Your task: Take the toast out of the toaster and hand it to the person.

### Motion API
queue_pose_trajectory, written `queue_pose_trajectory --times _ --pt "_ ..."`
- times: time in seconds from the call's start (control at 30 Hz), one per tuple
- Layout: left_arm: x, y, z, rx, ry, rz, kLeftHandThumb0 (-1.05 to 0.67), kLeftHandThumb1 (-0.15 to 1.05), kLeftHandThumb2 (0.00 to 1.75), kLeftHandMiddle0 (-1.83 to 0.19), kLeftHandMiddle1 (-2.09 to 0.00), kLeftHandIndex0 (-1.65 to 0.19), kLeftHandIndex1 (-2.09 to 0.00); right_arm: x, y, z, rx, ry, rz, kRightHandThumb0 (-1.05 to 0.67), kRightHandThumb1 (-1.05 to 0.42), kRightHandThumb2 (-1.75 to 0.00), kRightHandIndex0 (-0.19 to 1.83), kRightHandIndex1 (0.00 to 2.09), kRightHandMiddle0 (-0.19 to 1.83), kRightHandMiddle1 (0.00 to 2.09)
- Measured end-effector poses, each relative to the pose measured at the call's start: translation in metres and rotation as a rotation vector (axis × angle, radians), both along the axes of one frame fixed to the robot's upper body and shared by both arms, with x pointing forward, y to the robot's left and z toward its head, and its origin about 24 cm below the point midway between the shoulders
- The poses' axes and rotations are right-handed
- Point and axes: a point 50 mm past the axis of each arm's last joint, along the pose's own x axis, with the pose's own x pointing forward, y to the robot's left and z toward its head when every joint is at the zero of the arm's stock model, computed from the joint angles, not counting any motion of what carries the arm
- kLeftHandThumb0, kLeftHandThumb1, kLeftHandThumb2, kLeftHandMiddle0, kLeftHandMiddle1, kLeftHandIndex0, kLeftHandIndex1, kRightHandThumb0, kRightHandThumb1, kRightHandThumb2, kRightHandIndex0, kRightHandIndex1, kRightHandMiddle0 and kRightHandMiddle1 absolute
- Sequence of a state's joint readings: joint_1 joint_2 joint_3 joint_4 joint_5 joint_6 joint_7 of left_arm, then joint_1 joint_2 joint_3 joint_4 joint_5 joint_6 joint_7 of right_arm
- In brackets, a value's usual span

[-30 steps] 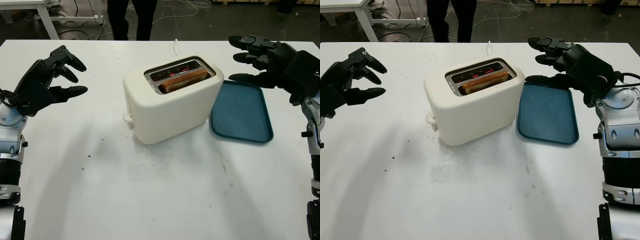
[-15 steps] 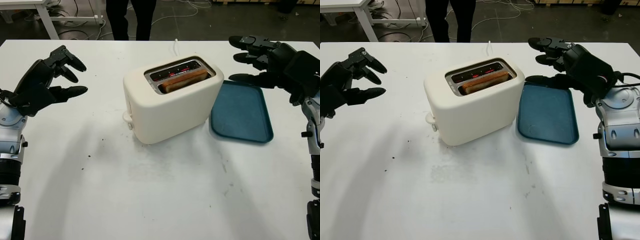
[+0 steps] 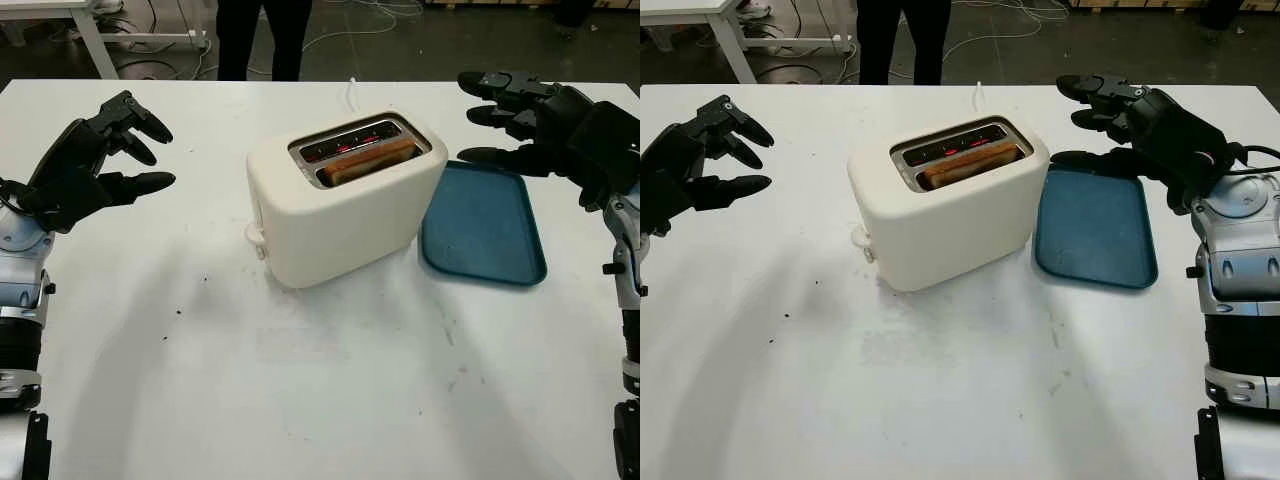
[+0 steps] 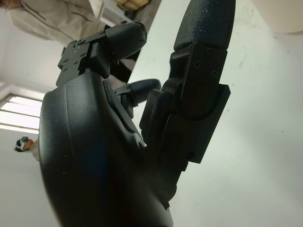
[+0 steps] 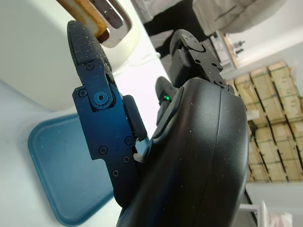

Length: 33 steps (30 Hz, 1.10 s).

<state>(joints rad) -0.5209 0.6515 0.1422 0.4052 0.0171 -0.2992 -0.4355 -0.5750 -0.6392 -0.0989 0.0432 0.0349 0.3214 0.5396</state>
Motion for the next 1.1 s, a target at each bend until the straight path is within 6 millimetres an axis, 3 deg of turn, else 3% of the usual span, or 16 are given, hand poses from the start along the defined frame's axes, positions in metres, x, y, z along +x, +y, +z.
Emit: queue_pose_trajectory --times 1.1 --pt "0.0000 0.0000 0.0002 0.000 -0.002 0.002 -1.05 0.92 0.23 -0.10 -1.68 -0.06 -1.59 0.0000 0.0001 -0.0001 -0.001 0.002 -0.002 -0.69 -0.80 0.00 0.00 0.59 0.32 0.00"
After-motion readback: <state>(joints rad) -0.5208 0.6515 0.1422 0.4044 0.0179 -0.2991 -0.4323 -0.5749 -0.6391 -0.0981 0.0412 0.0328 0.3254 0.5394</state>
